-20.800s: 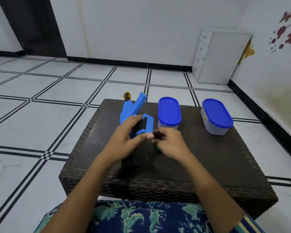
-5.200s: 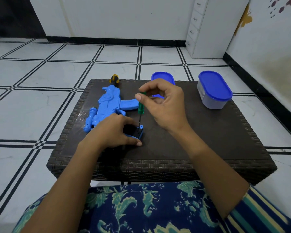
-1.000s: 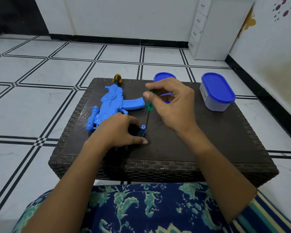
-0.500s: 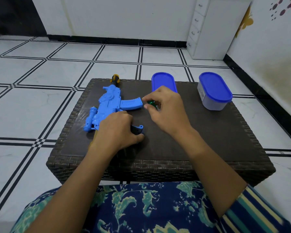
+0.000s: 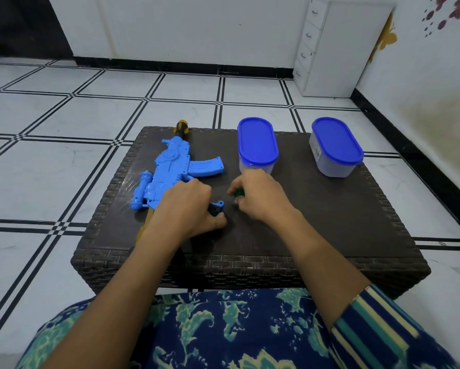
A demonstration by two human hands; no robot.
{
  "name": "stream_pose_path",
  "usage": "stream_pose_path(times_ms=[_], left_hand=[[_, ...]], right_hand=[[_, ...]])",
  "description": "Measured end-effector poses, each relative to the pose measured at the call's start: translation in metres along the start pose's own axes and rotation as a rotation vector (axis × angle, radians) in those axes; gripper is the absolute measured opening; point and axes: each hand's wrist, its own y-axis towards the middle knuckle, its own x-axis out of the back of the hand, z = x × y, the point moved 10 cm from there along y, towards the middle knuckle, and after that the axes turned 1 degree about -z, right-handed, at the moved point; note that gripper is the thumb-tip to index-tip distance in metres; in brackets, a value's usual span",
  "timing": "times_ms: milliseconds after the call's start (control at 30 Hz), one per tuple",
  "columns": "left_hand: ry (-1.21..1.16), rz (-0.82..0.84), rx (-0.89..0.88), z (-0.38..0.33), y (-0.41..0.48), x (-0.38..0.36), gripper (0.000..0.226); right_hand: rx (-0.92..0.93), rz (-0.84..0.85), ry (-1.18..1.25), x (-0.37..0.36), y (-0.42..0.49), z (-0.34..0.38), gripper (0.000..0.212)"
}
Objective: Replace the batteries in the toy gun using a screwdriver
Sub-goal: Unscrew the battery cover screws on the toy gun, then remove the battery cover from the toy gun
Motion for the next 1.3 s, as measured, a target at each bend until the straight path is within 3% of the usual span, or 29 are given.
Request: stream_pose_path(times_ms=[300, 500, 667, 800, 1033, 1133, 1300], left_hand=[[0.073, 0.049, -0.026, -0.016, -0.005, 0.003, 0.049], [0.121, 0.066, -0.063, -0.021, -0.007, -0.003, 0.036], [0.126, 0.055, -0.062, -0.024, -0.008, -0.006, 0.031], [-0.046, -0.07, 0.0, -0.005, -0.006, 0.0, 0.034], [-0.185, -0.182, 0.016, 0.0, -0.016, 0.008, 0.035], [-0.267, -0.262, 0.018, 0.005, -0.019, 0.018, 0.029], [-0.309, -0.399, -0.023, 0.008, -0.023, 0.031, 0.023]], right_hand=[[0.016, 0.1, 0.035, -0.019, 0.006, -0.003, 0.032], [0.188, 0.264, 0.279, -0.031, 0.0, 0.02, 0.062], [0.233, 0.187, 0.292, -0.026, -0.001, 0.023, 0.045], [0.251, 0.159, 0.315, -0.021, -0.003, 0.023, 0.023], [0.261, 0.216, 0.462, -0.022, -0.001, 0.023, 0.029], [0.303, 0.131, 0.529, -0.012, 0.002, 0.026, 0.039], [0.282, 0.02, 0.602, -0.005, 0.004, 0.025, 0.028]])
